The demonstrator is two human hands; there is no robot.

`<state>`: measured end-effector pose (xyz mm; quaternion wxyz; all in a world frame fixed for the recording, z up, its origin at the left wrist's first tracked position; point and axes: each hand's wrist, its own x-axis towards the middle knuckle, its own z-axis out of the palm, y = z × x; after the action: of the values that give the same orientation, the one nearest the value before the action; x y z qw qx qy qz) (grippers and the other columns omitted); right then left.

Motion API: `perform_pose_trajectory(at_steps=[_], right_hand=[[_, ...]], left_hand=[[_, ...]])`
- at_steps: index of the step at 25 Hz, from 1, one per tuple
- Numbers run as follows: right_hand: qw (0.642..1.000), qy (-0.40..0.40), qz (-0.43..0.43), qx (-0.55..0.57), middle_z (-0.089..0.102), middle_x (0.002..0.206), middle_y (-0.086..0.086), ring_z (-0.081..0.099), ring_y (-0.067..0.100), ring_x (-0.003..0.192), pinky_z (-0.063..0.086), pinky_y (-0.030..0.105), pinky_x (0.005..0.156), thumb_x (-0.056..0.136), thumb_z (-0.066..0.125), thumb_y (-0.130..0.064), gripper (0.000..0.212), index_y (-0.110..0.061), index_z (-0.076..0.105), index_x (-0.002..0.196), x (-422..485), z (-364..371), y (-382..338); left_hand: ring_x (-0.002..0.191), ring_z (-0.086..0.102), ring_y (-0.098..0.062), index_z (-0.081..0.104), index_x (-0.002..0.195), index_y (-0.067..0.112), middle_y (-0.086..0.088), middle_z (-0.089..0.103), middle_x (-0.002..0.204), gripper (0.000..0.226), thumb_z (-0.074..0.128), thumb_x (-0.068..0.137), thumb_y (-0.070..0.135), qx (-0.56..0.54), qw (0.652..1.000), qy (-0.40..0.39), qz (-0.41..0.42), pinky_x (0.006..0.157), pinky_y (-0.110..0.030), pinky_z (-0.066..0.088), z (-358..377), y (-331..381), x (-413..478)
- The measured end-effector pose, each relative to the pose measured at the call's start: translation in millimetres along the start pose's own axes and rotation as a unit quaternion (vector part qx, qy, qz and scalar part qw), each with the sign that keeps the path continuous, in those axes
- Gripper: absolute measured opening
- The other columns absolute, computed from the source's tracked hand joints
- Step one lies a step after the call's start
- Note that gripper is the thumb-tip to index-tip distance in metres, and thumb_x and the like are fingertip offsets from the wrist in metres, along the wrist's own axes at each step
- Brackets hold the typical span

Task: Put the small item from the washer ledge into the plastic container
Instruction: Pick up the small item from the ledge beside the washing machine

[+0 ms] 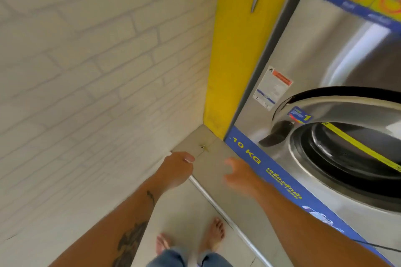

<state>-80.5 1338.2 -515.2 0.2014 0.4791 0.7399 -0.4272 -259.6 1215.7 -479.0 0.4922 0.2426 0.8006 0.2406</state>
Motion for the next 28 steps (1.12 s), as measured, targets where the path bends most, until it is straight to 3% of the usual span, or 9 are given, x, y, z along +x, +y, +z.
perform_pose_trajectory(at_steps=[4,9,15,20,25,28], right_hand=[[1.0,-0.006,0.019,-0.002,0.038,0.147,0.011,0.038,0.03,0.135,0.039,0.039,0.106,0.084,0.051,-0.021,0.065,-0.018,0.033,0.147,72,27,22],[1.0,0.001,0.031,0.001,0.038,0.145,0.007,0.035,0.028,0.135,0.034,0.038,0.108,0.088,0.049,-0.024,0.062,-0.021,0.032,0.147,179,75,64],[0.999,0.029,0.028,-0.012,0.032,0.15,0.005,0.03,0.027,0.137,0.034,0.04,0.108,0.091,0.049,-0.025,0.064,-0.021,0.025,0.15,310,130,107],[0.99,0.097,-0.002,-0.101,0.019,0.158,0.007,0.017,0.028,0.145,0.028,0.042,0.113,0.094,0.05,-0.029,0.068,-0.018,0.017,0.152,397,170,134],[0.966,0.171,-0.025,-0.192,0.006,0.163,0.012,0.007,0.031,0.149,0.019,0.047,0.119,0.092,0.05,-0.035,0.076,-0.015,0.01,0.154,434,200,163],[0.956,0.206,-0.038,-0.204,0.007,0.163,0.013,0.008,0.032,0.149,0.016,0.049,0.12,0.089,0.048,-0.035,0.08,-0.014,0.009,0.156,438,215,174]], left_hand=[[0.098,0.068,-0.016,0.066,0.107,0.035,0.003,0.068,0.113,0.034,0.046,0.085,0.02,0.037,0.999,-0.01,0.006,0.08,-0.026,0.053,25,-21,84],[0.097,0.067,-0.017,0.066,0.114,0.027,0.0,0.069,0.111,0.036,0.044,0.089,0.015,0.051,0.998,-0.01,0.023,0.073,-0.023,0.051,64,-68,208],[0.097,0.062,-0.013,0.068,0.111,0.026,0.005,0.067,0.107,0.032,0.051,0.087,0.014,0.055,0.997,0.026,0.055,0.078,-0.02,0.045,123,-136,351],[0.113,0.055,-0.017,0.057,0.124,0.032,0.007,0.054,0.124,0.037,0.056,0.088,0.02,0.13,0.984,0.047,0.11,0.092,-0.033,0.046,158,-174,437],[0.135,0.034,-0.021,0.045,0.138,0.038,0.006,0.034,0.149,0.06,0.06,0.085,0.015,0.298,0.926,0.072,0.221,0.104,-0.037,0.041,179,-190,478],[0.127,0.038,-0.023,0.051,0.13,0.037,0.003,0.04,0.139,0.05,0.063,0.085,0.02,0.388,0.877,0.085,0.269,0.098,-0.036,0.04,188,-200,494]])
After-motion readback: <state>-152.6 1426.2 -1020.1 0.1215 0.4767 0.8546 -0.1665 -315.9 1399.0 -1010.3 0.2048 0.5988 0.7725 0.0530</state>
